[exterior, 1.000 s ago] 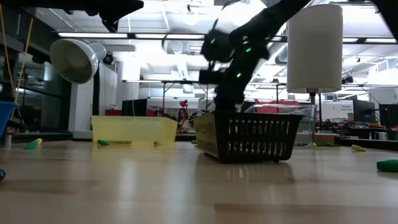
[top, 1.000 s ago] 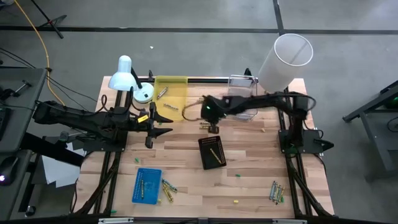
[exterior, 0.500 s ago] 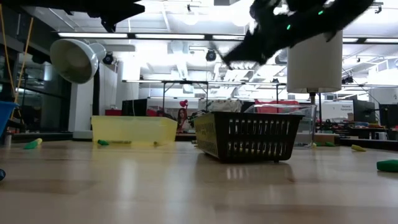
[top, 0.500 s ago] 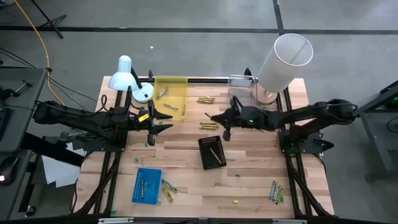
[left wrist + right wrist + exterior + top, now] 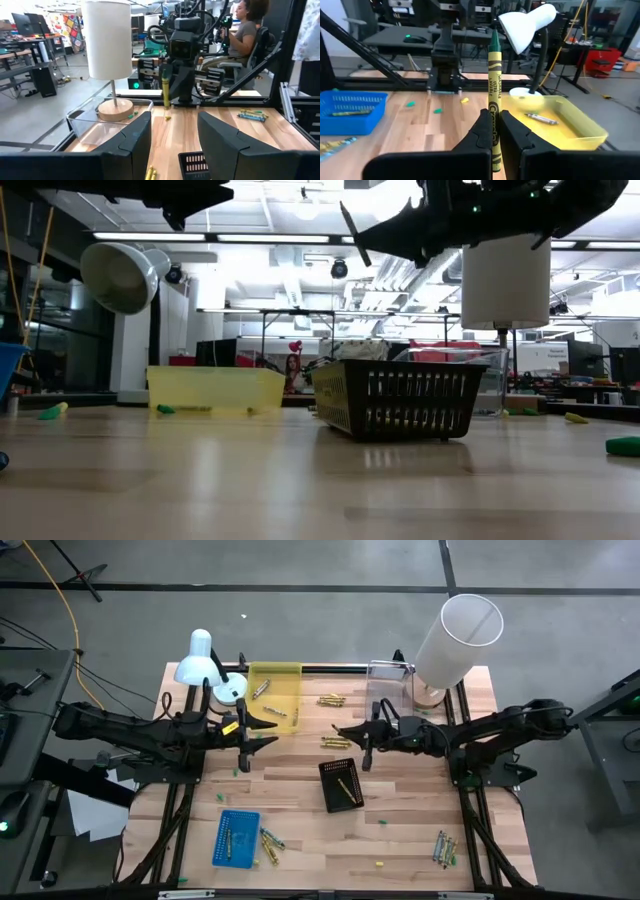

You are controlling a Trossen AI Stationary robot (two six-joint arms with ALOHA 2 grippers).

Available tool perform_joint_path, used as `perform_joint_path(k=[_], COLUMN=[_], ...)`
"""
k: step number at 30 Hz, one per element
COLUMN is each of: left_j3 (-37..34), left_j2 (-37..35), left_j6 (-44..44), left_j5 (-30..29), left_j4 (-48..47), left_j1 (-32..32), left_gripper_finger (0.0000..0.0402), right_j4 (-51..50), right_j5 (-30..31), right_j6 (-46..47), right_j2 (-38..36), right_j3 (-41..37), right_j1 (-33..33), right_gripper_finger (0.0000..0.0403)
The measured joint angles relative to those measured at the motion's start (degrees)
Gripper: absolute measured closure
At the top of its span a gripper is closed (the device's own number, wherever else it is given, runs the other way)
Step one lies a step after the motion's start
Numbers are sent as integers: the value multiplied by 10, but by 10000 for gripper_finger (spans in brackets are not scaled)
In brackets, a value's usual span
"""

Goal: Sort crayons
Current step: Put the green crayon into the blue bin

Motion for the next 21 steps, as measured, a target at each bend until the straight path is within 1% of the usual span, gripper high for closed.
perform_joint_path(k=[3,6,8,11,15,21], left_j3=[0,0,0,0,0,0], left_j2=[0,0,0,0,0,0], left_j6=[1,3,5,5,5,8], left_j5=[-12,-16,-17,-17,-17,-16], left_j4=[7,27,45,73,88,88], left_j1=[0,0,0,0,0,0], left_gripper_finger=[255,255,255,255,255,255], right_j4=[-2,6,22,28,30,27], right_j5=[-31,-78,-99,-115,-151,-244], right_j6=[15,37,44,47,30,-2], right_j2=[0,12,37,98,206,370], right_j3=[0,0,2,24,98,266], right_j1=[0,1,5,14,26,50], right_gripper_finger=[403,403,403,403,403,403])
